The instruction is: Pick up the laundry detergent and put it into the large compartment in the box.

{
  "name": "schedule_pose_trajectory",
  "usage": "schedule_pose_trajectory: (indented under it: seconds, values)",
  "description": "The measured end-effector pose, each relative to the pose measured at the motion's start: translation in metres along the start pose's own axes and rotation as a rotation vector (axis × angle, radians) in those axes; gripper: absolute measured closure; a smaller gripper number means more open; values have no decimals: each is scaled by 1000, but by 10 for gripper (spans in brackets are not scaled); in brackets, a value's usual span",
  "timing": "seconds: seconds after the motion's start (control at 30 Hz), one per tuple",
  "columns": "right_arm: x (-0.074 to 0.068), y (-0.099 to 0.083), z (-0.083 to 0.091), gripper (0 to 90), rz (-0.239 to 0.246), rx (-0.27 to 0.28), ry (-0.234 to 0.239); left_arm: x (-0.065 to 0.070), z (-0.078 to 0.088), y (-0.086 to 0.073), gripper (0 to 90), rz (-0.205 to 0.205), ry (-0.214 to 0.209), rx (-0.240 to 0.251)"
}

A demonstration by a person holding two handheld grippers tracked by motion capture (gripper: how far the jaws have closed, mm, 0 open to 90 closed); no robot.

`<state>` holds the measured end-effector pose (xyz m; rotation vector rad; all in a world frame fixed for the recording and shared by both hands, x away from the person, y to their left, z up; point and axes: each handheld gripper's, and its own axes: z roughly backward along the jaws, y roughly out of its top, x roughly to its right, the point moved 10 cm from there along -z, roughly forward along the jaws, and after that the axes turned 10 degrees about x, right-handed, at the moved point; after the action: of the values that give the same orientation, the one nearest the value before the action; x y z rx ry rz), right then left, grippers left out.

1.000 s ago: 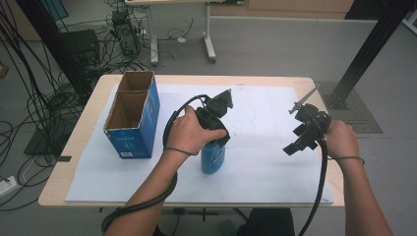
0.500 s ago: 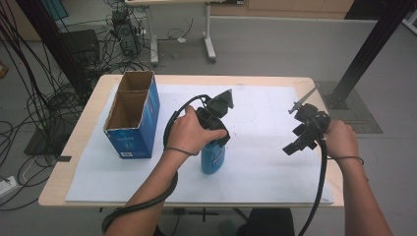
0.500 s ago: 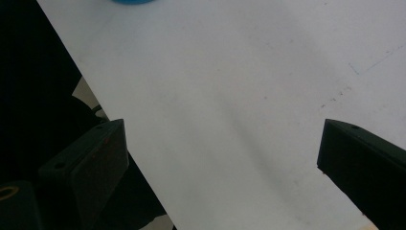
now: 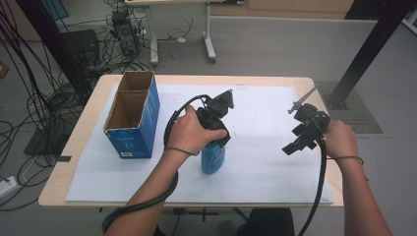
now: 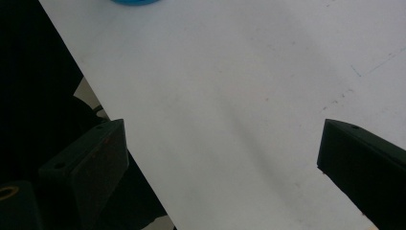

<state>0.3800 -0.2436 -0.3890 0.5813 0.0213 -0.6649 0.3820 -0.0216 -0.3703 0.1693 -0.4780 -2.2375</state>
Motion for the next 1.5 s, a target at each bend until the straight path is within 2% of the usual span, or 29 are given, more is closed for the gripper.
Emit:
schedule_pose_trajectory:
  seconds: [1.5]
  values:
    - [1, 2, 1, 32, 11, 2, -1, 0, 1, -1, 371, -7, 4, -6]
